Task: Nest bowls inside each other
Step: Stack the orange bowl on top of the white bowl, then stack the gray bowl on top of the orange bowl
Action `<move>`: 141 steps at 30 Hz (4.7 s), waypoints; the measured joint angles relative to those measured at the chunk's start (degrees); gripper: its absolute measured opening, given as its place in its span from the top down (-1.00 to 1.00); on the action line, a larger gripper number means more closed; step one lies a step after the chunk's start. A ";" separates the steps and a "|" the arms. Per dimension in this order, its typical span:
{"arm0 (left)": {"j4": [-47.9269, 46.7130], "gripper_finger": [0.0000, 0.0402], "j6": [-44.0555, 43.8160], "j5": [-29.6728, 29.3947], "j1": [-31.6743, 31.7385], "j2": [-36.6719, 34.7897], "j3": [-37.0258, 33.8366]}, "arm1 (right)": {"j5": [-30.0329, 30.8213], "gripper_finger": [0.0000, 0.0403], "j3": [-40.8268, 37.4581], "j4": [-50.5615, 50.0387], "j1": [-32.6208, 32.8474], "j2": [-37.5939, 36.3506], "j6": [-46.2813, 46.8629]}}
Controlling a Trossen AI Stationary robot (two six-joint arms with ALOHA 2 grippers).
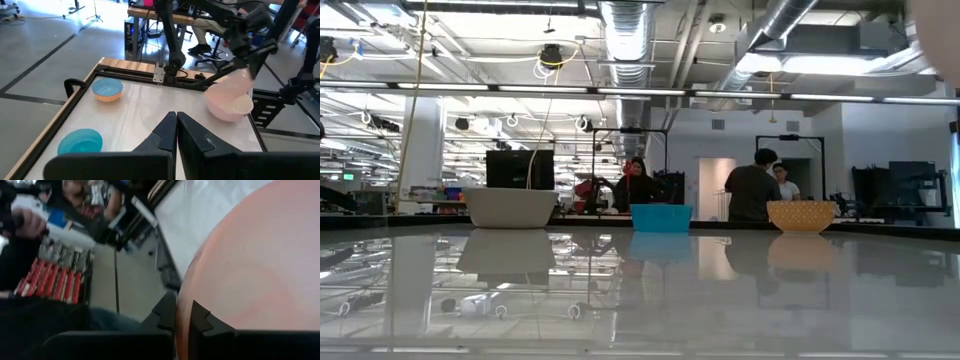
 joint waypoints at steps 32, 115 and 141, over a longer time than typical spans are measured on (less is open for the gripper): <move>0.46 1.00 -0.33 0.65 0.02 1.10 0.00 | -34.05 0.84 5.69 -6.73 -28.51 20.67 -34.55; -6.92 1.00 -0.48 1.44 -0.39 -1.92 0.02 | -57.24 0.71 22.46 12.63 -66.49 36.07 -55.79; -2.47 0.54 0.51 -0.61 23.08 15.68 -21.01 | -41.40 0.53 11.57 -11.19 -74.00 -8.19 -65.27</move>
